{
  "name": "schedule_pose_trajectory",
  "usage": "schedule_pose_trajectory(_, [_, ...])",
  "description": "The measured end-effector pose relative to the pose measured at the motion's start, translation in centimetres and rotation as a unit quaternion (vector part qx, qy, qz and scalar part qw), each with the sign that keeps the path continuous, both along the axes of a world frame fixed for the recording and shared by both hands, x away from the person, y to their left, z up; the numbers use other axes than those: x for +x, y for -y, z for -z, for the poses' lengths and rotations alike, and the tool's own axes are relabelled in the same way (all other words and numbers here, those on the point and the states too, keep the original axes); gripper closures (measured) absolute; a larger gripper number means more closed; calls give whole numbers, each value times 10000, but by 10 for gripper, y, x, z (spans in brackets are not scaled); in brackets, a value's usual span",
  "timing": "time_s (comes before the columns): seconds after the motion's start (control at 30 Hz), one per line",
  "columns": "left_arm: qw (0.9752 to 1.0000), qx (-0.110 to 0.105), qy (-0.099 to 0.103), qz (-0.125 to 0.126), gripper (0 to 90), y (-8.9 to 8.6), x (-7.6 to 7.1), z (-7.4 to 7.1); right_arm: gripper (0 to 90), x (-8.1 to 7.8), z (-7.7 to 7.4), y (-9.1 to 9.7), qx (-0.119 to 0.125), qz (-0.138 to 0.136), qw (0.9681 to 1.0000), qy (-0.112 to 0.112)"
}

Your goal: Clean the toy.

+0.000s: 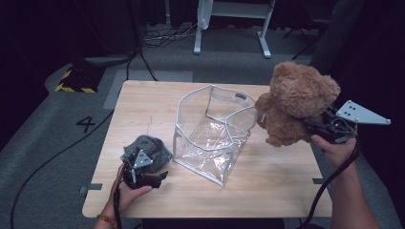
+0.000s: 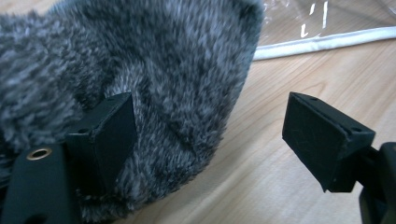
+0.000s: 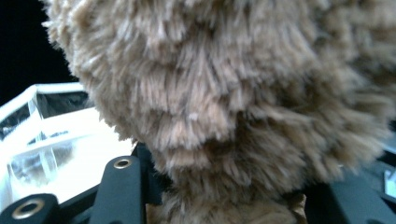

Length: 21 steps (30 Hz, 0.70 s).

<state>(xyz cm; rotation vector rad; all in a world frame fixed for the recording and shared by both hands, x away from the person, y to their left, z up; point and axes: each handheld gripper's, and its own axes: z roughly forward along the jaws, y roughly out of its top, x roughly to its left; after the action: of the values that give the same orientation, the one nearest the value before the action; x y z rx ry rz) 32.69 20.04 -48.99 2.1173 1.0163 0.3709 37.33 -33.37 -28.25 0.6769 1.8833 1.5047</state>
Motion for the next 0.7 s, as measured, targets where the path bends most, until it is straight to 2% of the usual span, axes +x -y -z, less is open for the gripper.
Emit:
schedule_pose_trajectory(0.1, [9999,83,-83,-8,167,3,1,5,500,3,-12,-3,87,-66,9999,114])
schedule_pose_trajectory(0.13, [10000,84,-44,-19,167,4,1,6,500,4,-16,-4,99,-84,9998,129])
schedule_pose_trajectory(0.2, [9999,25,-118,-47,166,4,1,8,500,7,-22,-9,86,-135,9997,177])
schedule_pose_trajectory(0.23, [9999,76,-60,-37,167,3,3,9,500,8,-25,-11,64,-160,9996,215])
schedule_pose_trajectory(0.3, [9999,27,-92,-59,167,4,2,12,500,10,-30,-16,38,-192,9994,273])
schedule_pose_trajectory(0.4, [9999,130,-76,-2,167,5,3,12,500,14,-36,-23,86,-292,9990,326])
schedule_pose_trajectory(0.7, [9999,86,-84,-25,167,6,2,13,500,22,-56,-41,77,-469,9975,518])
